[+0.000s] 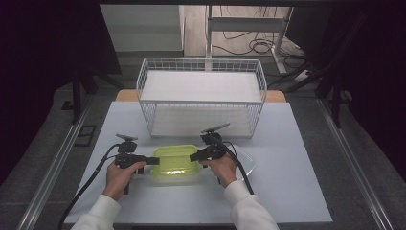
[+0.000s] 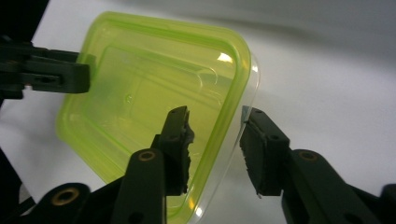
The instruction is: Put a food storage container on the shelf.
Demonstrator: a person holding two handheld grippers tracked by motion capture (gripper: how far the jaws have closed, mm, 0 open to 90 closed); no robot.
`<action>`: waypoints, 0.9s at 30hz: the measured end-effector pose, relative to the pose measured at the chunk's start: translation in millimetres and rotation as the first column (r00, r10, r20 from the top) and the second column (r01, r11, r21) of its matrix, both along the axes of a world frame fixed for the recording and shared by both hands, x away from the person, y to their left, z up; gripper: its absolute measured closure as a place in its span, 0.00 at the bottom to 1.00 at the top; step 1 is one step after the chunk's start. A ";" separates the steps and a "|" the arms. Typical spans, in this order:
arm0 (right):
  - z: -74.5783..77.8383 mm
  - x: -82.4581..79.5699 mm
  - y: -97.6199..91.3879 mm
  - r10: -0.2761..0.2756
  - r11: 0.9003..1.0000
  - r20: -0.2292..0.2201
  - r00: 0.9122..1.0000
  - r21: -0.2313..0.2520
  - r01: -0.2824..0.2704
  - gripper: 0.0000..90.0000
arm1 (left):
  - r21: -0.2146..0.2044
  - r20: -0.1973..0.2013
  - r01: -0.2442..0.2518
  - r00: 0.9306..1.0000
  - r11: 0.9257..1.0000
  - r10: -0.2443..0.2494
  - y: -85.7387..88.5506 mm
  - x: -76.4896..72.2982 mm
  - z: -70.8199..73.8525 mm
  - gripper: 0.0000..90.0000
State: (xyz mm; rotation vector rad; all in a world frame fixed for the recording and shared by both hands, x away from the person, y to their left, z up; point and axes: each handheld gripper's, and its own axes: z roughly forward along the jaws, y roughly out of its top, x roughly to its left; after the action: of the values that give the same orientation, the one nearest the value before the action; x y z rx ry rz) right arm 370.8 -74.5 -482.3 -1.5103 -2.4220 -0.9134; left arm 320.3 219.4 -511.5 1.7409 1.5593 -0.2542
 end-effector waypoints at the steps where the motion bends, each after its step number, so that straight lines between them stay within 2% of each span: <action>1: 1.5 -0.7 -0.6 -0.006 1.000 -0.003 1.000 0.020 0.006 0.72 | 0.003 0.000 -0.001 1.000 1.000 0.001 0.5 -0.9 0.5 0.75; 4: 2.3 -1.8 -2.7 -0.009 0.999 -0.007 1.000 0.040 0.009 0.75 | 0.002 0.005 -0.004 1.000 1.000 0.004 0.2 -2.2 1.7 0.76; 6: 2.8 -3.1 -5.1 -0.007 0.998 -0.010 1.000 0.065 0.007 0.77 | -0.020 0.019 0.003 1.000 1.000 -0.002 0.5 -4.1 4.0 0.79; 9: 3.1 -5.0 -5.9 -0.006 0.998 0.005 1.000 0.058 0.006 0.78 | -0.033 0.027 0.004 1.000 0.999 -0.003 0.0 -5.3 5.5 0.79; 12: 2.2 -6.5 -9.0 -0.010 0.997 0.009 1.000 0.071 0.009 0.79 | -0.041 0.035 0.008 0.999 0.999 -0.006 0.3 -6.8 6.8 0.81; 18: 8.9 -10.4 -13.0 0.004 0.995 0.047 0.999 0.100 -0.008 0.80 | -0.072 0.068 0.011 0.998 0.997 -0.006 3.0 -11.8 15.5 0.84; 21: 11.6 -12.5 -13.5 0.005 0.995 0.061 0.998 0.104 -0.011 0.80 | -0.074 0.079 0.013 0.997 0.997 -0.007 3.4 -13.6 17.8 0.84; 24: 18.3 -17.6 -15.0 0.014 0.994 0.099 0.995 0.105 -0.025 0.81 | -0.085 0.100 0.016 0.995 0.996 -0.007 4.3 -17.5 22.9 0.86; 27: 21.3 -19.6 -16.7 0.020 0.993 0.115 0.993 0.113 -0.034 0.82 | -0.091 0.112 0.019 0.994 0.996 -0.008 4.7 -19.6 25.6 0.87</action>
State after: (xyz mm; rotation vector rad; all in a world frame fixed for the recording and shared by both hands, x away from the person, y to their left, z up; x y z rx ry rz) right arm 351.2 -91.2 -461.0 -1.4191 -2.4134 -1.1414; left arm 300.6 224.1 -485.9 1.6666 1.4345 -0.2279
